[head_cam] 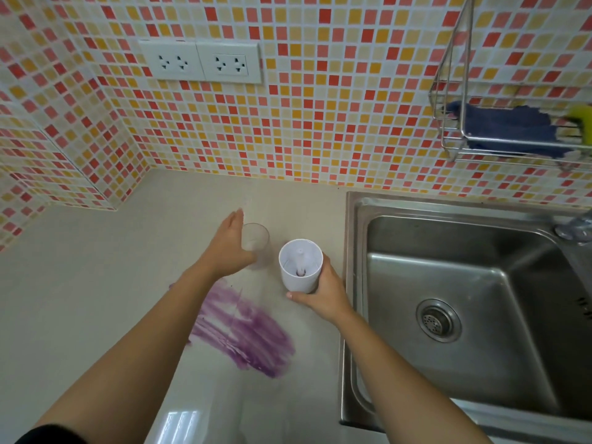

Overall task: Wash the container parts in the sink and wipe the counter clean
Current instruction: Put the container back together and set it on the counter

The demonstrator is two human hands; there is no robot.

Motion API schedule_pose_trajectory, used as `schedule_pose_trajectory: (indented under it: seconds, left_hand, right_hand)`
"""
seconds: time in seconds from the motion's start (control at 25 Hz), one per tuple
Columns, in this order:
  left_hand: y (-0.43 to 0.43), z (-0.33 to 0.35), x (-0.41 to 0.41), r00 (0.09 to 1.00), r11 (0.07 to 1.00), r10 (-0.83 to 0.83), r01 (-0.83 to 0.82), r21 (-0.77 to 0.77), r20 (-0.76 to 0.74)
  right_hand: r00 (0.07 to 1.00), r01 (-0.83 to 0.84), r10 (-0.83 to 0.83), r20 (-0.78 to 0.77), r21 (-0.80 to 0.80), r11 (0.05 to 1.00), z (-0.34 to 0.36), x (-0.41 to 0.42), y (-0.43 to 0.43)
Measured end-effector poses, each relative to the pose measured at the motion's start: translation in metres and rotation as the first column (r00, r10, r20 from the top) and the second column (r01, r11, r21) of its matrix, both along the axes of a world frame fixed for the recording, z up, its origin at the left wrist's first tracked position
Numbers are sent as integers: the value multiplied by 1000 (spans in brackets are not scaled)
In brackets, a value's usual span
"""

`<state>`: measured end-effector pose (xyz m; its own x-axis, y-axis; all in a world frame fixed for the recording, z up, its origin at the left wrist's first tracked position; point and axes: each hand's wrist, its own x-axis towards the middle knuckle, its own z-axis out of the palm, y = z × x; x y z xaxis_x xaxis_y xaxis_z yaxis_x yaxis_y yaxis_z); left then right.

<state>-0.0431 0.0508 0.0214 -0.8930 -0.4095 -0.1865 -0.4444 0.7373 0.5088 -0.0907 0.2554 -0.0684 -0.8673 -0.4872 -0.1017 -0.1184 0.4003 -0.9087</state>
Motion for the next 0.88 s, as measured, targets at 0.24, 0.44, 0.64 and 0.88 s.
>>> schedule_pose_trajectory:
  seconds: [0.24, 0.44, 0.64, 0.88]
  left_hand:
    - [2, -32, -10, 994, 993, 105, -106, 47, 14]
    - [30, -35, -12, 994, 991, 12, 3, 131, -111]
    - [69, -46, -12, 993, 964, -45, 72, 255, -109]
    - [69, -46, -9, 993, 952, -23, 57, 302, -113]
  right_hand:
    - [991, 136, -134, 29, -110, 985, 7, 2, 6]
    - [958, 216, -206, -198, 28, 976, 42, -26, 46]
    - [880, 84, 83, -468, 324, 942, 77, -51, 73]
    - [676, 17, 496, -545, 685, 729, 109, -49, 49]
